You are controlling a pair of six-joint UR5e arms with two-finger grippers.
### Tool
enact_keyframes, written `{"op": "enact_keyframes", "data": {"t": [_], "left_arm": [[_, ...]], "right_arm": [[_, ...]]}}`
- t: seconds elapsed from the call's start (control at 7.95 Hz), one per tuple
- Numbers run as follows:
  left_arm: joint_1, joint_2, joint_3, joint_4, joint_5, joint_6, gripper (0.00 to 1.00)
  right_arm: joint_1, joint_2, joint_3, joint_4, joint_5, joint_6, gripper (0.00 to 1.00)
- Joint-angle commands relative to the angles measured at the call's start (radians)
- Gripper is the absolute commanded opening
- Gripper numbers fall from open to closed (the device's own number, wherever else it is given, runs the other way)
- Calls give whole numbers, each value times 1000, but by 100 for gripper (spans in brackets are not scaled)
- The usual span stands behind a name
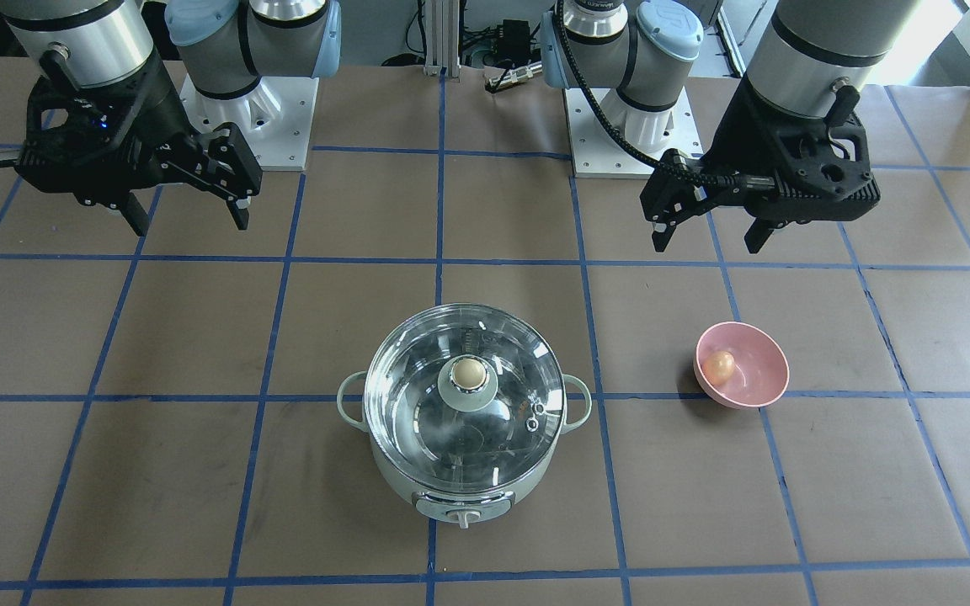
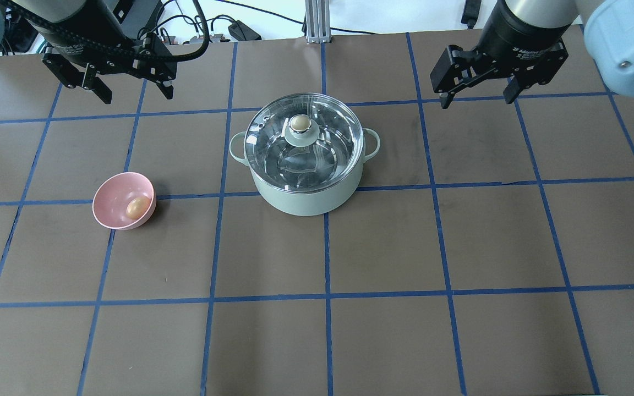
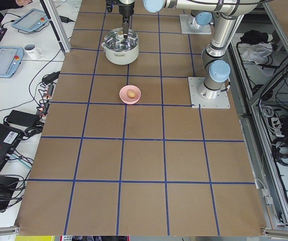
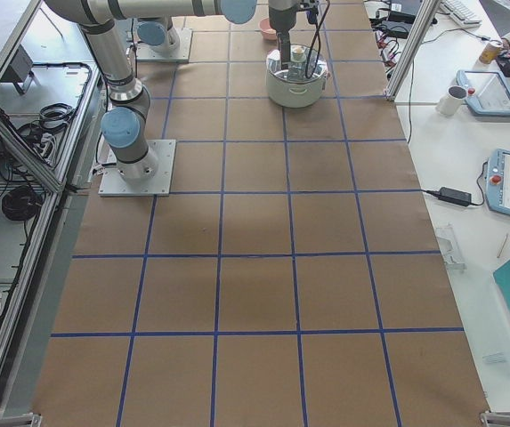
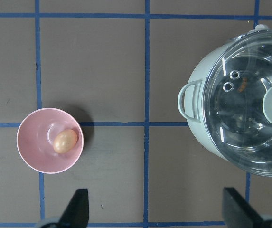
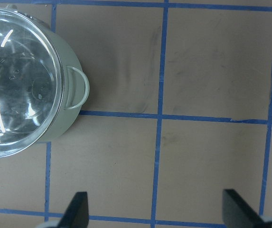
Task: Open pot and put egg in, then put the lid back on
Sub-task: 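Reach the left gripper to the egg while the right reaches the lid knob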
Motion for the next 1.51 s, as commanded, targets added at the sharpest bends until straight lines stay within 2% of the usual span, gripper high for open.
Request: {"op": "enact_keyframes", "data": {"t": [0.0, 0.38, 0.5, 0.63, 0.75, 0.88, 1.13, 1.38], "left_arm": [[11, -14, -2, 2, 0, 3, 100], [75, -138, -3, 11, 0, 58, 100], [121, -169, -6, 12, 3, 124, 100], [149, -210, -30, 14, 44, 124, 100], [176, -232, -53, 15, 67, 129, 100], [189, -252, -81, 40, 68, 132, 100], [221, -285, -213, 252, 68, 292, 100], [264, -315, -259, 285, 66, 497, 100]], "right_arm": [[0, 0, 0, 1, 0, 1, 100], [0, 4, -6, -5, -13, 0, 100], [5, 11, -12, 4, -110, 16, 100], [17, 60, -37, -14, -106, 68, 100], [49, 112, -73, -51, -38, 155, 100], [90, 156, -104, -56, -30, 195, 100], [161, 220, -109, -159, -30, 309, 100], [214, 270, -110, -241, -28, 393, 100]]}}
